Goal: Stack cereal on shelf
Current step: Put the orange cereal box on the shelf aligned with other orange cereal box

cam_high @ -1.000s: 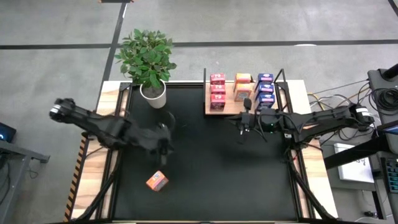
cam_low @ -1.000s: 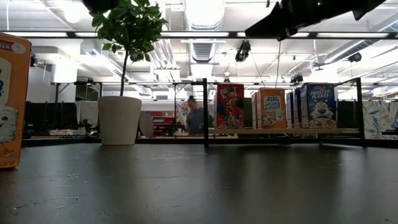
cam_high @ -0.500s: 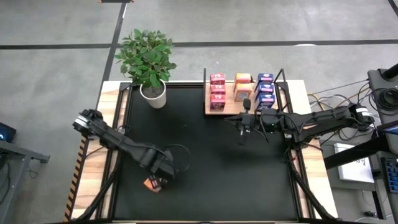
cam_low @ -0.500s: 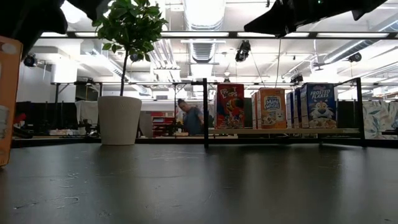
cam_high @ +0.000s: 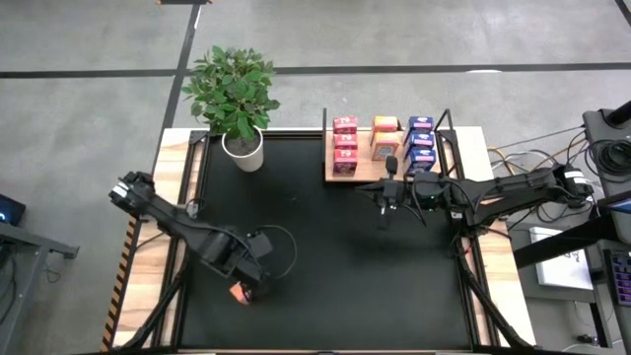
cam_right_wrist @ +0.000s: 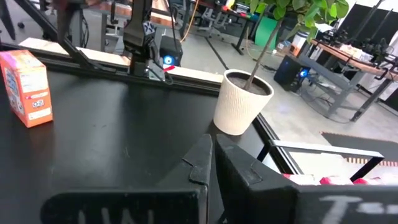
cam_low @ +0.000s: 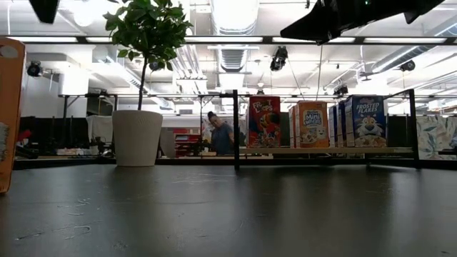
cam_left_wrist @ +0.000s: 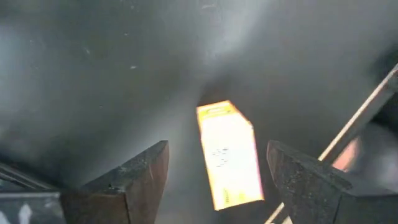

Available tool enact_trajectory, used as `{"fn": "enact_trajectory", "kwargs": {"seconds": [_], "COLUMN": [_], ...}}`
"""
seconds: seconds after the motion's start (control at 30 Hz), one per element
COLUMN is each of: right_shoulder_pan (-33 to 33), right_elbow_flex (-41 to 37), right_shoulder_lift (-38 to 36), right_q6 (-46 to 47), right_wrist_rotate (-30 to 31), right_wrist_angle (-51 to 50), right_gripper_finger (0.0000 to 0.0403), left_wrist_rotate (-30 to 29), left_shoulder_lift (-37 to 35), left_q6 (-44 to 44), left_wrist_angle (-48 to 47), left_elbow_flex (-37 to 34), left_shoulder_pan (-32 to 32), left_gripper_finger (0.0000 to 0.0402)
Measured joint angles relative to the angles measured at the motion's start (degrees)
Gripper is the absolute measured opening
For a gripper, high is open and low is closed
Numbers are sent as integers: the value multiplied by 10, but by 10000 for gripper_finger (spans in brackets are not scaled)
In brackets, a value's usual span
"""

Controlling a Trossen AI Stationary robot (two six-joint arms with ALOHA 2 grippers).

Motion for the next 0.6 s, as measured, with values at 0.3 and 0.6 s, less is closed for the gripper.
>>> {"fn": "enact_trajectory", "kwargs": {"seconds": [0.3,0.6], "right_shoulder_pan": [0,0], "right_elbow_flex": [0,0], "right_shoulder_lift": [0,0], "right_q6": [-4,8], "right_wrist_rotate": [-14,-14], "right_wrist_angle": [2,-1], "right_gripper_finger": [12,12], "left_wrist_rotate": [-32,-60], "left_shoulder_lift": [6,7], "left_q6": [-120,-202], "left_wrist_angle": [2,6], "left_elbow_flex": [6,-23], "left_shoulder_pan": [-38,-84], "left_gripper_finger": [281,290]}}
